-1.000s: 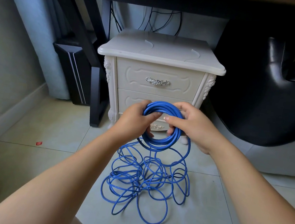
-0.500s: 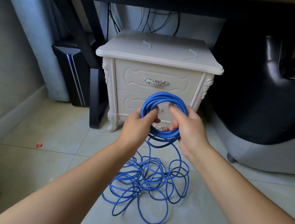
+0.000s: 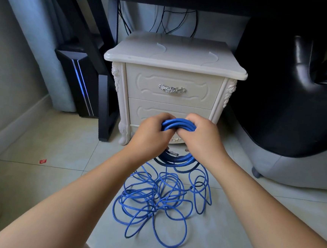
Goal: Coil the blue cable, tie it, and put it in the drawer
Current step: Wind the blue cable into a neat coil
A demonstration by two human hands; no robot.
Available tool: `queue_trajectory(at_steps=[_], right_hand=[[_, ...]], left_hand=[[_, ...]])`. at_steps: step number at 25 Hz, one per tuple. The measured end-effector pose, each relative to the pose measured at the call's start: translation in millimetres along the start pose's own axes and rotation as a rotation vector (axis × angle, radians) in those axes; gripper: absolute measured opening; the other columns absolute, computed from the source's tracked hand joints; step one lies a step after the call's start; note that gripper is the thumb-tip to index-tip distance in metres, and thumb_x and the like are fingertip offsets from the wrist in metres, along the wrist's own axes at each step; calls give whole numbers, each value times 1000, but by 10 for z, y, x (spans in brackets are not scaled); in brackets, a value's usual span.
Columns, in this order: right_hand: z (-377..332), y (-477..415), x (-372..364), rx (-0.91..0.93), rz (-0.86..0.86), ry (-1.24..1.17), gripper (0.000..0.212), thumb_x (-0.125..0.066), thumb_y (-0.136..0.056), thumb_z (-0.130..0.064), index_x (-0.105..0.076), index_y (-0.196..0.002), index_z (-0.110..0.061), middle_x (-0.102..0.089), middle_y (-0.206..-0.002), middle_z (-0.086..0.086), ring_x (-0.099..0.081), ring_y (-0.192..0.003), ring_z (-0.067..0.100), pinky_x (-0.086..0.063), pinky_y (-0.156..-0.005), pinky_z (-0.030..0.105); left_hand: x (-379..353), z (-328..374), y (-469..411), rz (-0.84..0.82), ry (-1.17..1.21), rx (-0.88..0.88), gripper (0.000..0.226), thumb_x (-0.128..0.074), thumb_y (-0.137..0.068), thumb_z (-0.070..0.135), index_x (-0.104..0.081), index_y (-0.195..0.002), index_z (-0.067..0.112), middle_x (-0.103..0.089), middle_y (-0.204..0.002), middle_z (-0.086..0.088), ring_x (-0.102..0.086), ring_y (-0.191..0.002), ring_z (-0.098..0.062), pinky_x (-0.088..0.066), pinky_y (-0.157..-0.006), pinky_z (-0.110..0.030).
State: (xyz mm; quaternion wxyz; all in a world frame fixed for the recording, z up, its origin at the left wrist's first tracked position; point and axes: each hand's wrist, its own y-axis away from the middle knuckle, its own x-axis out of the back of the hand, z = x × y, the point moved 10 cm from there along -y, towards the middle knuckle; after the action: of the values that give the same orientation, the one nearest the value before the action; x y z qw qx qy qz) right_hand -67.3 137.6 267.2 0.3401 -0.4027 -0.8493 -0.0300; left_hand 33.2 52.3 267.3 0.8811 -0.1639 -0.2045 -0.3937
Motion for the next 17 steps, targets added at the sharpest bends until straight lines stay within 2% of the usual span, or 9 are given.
queue_trajectory(at_steps=[2,4,7,9,12,15,17], right_hand=[[56,1,11,-63,-10,-103,13,-65,-81,-20,-56,-78,-13,-50,-60,-2,-53,-60,25,-58,-65,40],[140,25,-14,-171,-62,-327,15,-69,-85,-19,-57,-80,-12,-53,-61,0,-57,-58,17,-53,-62,29],[251,102,-124,-334,-125,-638,12,-73,-85,-20,-62,-82,-19,-58,-64,-2,-63,-70,18,-55,-75,35],[313,137,-219,-394,-103,-731,11,-74,-84,-18,-63,-82,-20,-59,-72,2,-64,-78,25,-54,-82,42],[349,215,-326,-456,-46,-822,14,-70,-85,-13,-58,-86,-19,-59,-76,4,-62,-75,23,-50,-79,41],[327,231,-333,-474,-18,-928,13,-62,-89,-6,-52,-89,-15,-60,-58,1,-61,-60,20,-48,-73,41],[350,200,-252,-457,44,-902,14,-59,-92,-5,-52,-88,-15,-53,-49,-3,-59,-51,15,-50,-71,40]], left_hand=[[28,-31,-22,59,70,11,20,-49,-93,5,-65,-94,16,-52,-61,1,-54,-48,-13,-53,-51,-22],[94,-118,-36,142,239,85,18,-50,-95,6,-66,-95,15,-49,-59,2,-47,-49,-11,-57,-53,-27],[115,-301,-6,253,494,246,18,-50,-97,10,-67,-95,17,-45,-55,4,-44,-43,-7,-58,-59,-30],[51,-422,47,290,654,372,16,-52,-97,14,-66,-93,19,-44,-51,3,-48,-40,-8,-56,-73,-37],[-92,-503,95,295,855,475,15,-50,-99,15,-64,-97,16,-44,-40,7,-53,-40,-9,-50,-80,-40],[-147,-543,118,296,774,480,13,-54,-95,20,-65,-89,20,-46,-50,5,-53,-61,-19,-46,-77,-38],[-185,-557,137,230,679,483,11,-61,-92,27,-66,-87,19,-48,-62,3,-49,-66,-18,-43,-75,-34]])
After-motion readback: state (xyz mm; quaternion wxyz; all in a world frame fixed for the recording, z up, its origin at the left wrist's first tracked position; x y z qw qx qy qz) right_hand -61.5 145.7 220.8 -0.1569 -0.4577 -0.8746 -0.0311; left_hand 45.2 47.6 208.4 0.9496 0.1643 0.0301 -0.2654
